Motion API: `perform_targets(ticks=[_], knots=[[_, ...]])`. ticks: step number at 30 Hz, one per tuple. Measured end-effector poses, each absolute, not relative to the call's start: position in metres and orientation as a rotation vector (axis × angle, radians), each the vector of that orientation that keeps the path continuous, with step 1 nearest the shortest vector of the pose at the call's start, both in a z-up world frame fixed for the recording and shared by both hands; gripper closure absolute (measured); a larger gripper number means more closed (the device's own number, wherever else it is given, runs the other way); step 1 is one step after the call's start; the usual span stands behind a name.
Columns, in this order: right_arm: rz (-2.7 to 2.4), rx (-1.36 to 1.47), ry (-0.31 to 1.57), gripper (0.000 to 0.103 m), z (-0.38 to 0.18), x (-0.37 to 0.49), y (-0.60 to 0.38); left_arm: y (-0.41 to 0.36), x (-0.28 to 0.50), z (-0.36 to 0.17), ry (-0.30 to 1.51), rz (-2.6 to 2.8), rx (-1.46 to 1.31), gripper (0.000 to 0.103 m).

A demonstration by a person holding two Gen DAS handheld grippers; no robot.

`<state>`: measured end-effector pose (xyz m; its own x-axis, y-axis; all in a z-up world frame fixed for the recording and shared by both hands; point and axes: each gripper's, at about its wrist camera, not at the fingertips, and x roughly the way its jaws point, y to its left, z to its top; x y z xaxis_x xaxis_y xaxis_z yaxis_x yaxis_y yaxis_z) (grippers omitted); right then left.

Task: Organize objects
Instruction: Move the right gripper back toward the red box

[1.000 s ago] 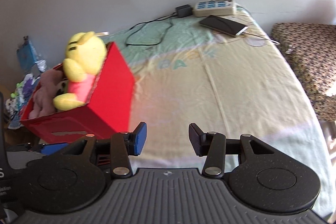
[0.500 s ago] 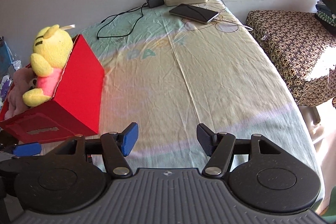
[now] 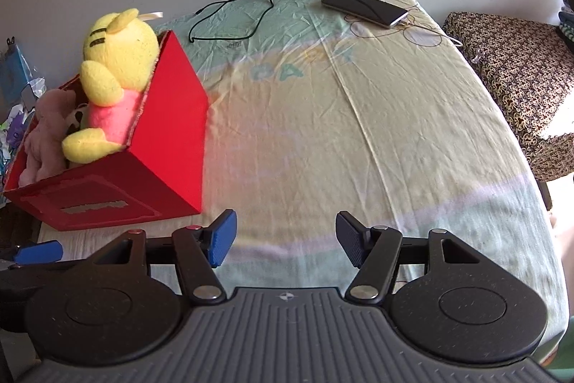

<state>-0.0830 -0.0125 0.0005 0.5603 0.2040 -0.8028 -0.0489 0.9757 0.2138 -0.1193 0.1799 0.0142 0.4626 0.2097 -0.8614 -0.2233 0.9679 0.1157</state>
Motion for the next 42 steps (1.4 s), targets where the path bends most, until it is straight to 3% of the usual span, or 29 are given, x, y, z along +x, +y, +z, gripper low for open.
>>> perform_targets(ticks=[18,42], knots=[[0.203,0.162,0.896,0.058,0.039,-0.079,0.088,0.278,-0.105,0.046,1.038,0.231,0.028,0.005],[0.240,0.231,0.866,0.058,0.070,-0.062,0.136,0.351,-0.075,0.068,1.012,0.272,0.013,0.005]])
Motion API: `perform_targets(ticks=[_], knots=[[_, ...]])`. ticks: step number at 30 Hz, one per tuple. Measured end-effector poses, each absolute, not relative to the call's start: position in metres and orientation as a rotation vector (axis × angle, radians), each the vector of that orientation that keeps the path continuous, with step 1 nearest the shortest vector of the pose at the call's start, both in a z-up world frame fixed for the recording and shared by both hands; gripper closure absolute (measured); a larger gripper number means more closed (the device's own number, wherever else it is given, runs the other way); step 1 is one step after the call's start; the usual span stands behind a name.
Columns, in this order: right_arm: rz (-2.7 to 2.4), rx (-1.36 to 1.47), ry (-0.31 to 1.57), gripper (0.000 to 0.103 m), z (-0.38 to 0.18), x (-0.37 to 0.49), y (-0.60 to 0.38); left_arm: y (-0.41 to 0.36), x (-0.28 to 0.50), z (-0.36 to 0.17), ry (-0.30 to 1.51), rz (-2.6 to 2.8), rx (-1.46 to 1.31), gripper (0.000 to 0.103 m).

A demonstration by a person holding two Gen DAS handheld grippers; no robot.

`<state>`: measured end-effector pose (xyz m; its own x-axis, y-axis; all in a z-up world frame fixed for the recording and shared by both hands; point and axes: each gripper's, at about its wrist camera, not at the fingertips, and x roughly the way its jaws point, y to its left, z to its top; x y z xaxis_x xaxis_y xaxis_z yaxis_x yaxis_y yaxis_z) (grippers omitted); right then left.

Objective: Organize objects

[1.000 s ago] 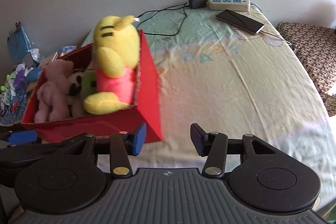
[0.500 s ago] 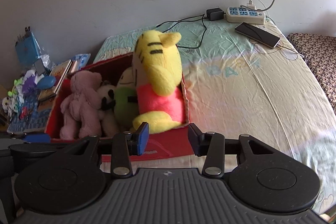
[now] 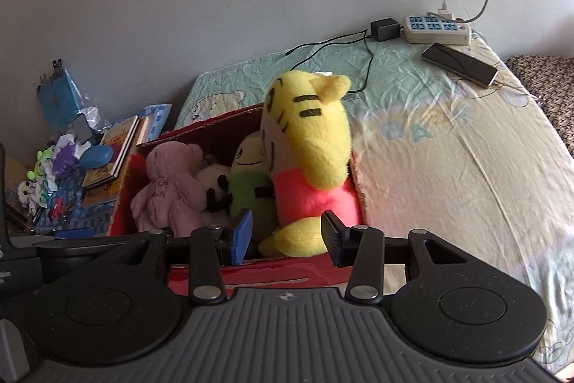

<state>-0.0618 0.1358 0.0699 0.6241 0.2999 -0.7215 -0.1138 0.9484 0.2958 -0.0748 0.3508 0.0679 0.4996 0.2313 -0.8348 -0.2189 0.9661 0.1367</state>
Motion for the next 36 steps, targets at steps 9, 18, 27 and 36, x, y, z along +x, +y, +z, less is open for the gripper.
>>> perform_targets(ticks=[9,18,27,36], knots=[[0.244,0.216,0.888,0.058,0.068,-0.056,0.139,0.356,-0.079,0.060,1.057,0.301,0.006,0.005],[0.261,0.197,0.903,0.057,0.066,-0.061,0.138,0.344,-0.086,0.056,1.077,0.274,0.014,0.005],[0.275,0.200,0.905,0.057,0.064,-0.063,0.133,0.331,-0.085,0.052,1.079,0.230,0.050,0.005],[0.309,0.184,0.926,0.057,0.060,-0.055,0.131,0.335,-0.078,0.051,1.079,0.254,0.020,0.004]])
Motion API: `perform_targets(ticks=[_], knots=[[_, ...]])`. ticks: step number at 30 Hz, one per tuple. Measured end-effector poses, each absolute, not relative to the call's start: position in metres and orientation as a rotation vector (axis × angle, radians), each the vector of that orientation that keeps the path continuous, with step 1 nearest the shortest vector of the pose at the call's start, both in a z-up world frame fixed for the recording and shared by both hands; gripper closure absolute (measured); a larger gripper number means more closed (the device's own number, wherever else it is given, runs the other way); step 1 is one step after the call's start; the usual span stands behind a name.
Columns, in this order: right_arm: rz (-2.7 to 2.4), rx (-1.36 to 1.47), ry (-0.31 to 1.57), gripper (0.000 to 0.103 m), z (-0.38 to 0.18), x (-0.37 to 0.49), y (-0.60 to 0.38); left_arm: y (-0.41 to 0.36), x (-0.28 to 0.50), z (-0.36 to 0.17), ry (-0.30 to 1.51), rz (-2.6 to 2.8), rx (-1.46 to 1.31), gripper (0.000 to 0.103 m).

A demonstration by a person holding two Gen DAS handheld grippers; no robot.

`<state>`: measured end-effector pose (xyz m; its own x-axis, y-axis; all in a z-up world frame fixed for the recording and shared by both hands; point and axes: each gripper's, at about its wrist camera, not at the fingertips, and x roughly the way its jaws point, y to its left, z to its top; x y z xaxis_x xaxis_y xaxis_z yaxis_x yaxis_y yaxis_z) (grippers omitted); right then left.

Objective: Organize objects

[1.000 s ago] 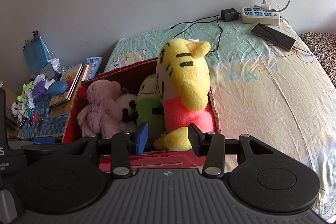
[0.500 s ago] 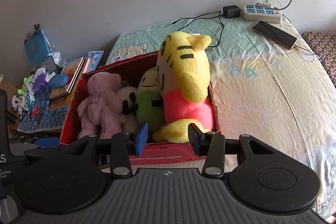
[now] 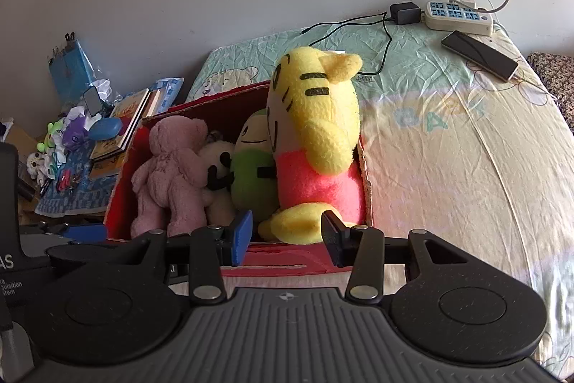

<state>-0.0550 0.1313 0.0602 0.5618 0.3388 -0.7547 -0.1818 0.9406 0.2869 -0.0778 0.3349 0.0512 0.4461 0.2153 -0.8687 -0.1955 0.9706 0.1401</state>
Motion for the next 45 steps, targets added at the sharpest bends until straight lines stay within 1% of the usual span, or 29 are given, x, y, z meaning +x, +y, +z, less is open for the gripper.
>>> perform_targets(ticks=[4,16,45], knots=[[0.313,0.206,0.934,0.057,0.059,-0.055,0.133,0.339,-0.079,0.053,1.070,0.239,0.000,0.004],[0.299,0.262,0.869,0.057,0.064,-0.066,0.144,0.348,-0.080,0.056,1.015,0.221,0.055,0.005],[0.261,0.210,0.842,0.057,0.057,-0.057,0.162,0.363,-0.074,0.046,1.008,0.254,0.033,0.004]])
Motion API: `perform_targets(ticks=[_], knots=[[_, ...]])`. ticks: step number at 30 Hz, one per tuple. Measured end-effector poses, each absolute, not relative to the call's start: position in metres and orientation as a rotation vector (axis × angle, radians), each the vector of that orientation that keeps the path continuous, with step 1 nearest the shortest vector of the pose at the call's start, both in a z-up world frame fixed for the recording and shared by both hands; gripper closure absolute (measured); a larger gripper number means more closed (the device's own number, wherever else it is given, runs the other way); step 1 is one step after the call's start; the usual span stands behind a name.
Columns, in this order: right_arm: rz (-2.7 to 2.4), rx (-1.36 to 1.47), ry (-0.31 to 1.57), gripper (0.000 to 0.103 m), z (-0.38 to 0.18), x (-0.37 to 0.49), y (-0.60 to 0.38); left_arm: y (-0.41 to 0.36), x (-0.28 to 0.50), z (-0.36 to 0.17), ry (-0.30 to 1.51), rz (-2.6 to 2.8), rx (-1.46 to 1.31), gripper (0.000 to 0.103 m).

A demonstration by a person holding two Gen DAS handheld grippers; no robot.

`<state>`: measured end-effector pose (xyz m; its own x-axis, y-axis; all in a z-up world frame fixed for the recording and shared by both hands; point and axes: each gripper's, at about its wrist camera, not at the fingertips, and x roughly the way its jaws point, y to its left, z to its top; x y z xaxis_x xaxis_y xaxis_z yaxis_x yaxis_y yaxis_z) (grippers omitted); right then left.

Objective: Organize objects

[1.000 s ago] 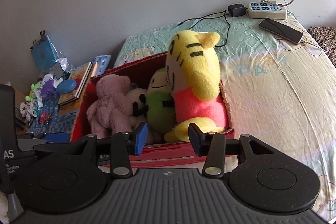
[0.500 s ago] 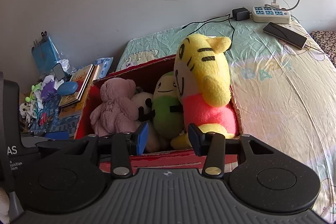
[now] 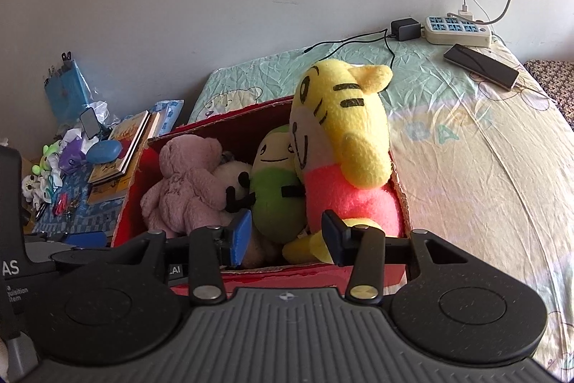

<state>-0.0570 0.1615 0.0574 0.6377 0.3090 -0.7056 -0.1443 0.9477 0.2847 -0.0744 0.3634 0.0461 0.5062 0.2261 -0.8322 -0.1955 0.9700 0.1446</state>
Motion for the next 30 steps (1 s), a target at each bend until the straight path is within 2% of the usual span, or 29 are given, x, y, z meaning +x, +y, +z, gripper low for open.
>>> perform_targets(ticks=[6,30], knots=[[0.242,0.177,0.831,0.057,0.054,-0.056,0.167,0.366,-0.079,0.045,1.000,0.269,0.026,0.001],[0.230,0.183,0.812,0.056,0.058,-0.077,0.157,0.347,-0.103,0.056,0.986,0.254,0.046,0.000]])
